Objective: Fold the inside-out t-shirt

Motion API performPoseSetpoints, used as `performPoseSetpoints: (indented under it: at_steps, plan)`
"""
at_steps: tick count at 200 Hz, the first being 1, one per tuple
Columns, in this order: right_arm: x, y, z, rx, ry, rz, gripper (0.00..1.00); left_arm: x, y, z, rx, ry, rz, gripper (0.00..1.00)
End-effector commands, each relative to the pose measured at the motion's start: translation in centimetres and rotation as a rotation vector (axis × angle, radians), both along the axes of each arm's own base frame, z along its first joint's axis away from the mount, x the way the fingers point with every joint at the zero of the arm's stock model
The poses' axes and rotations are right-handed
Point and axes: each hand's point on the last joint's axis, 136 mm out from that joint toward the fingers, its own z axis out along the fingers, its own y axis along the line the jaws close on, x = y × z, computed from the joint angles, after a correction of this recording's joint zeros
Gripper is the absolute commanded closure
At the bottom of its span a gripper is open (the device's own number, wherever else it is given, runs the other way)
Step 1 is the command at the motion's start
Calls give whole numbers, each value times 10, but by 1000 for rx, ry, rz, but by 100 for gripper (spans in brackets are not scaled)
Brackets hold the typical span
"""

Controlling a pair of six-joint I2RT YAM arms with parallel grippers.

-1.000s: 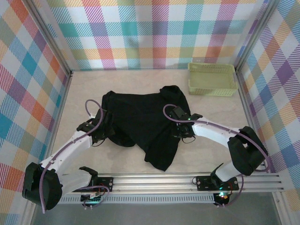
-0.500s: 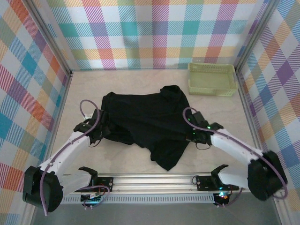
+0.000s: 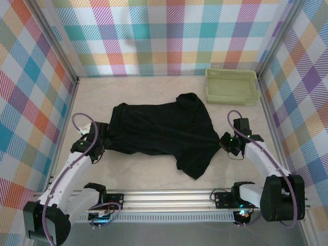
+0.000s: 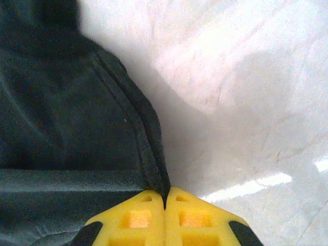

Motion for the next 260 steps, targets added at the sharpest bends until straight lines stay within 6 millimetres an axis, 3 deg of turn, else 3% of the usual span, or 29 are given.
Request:
performPoseSetpoints:
  at_steps: [1,32,45,56,65,101,121,136,152,174,200,229,260]
  plan:
    - [38,-8,49,9,-146,-2,100,7,15,38,-46,-119,74,100]
    - [66,-10,123,-1,-311,-5,100,28,16,115,-94,-313,80,100]
    - [74,-9,137,3,-337,-1,100,25,27,135,-61,-363,143,100]
    - [81,-5,133,22,-321,18,100,28,36,135,-36,-347,193,100]
    - [88,-1,123,32,-303,32,100,41,34,123,-47,-290,182,100]
    - [125,22,64,-9,-147,156,100,91,18,36,-78,56,104,100]
    - [151,21,49,-49,-123,162,100,110,18,5,-59,157,84,100]
    - [170,17,49,-85,-127,160,92,121,20,-12,-54,203,82,100]
    - [181,15,53,-131,-125,178,68,130,23,-21,-52,215,86,100]
    - [169,30,67,-244,-140,264,47,136,25,-28,-51,228,92,100]
    - [124,68,65,-296,-144,407,38,136,29,-33,-50,236,99,100]
    - [70,91,28,-166,-72,439,40,133,31,-39,-64,237,106,100]
    - [41,90,-3,-128,-16,462,51,133,34,-43,-75,239,112,100]
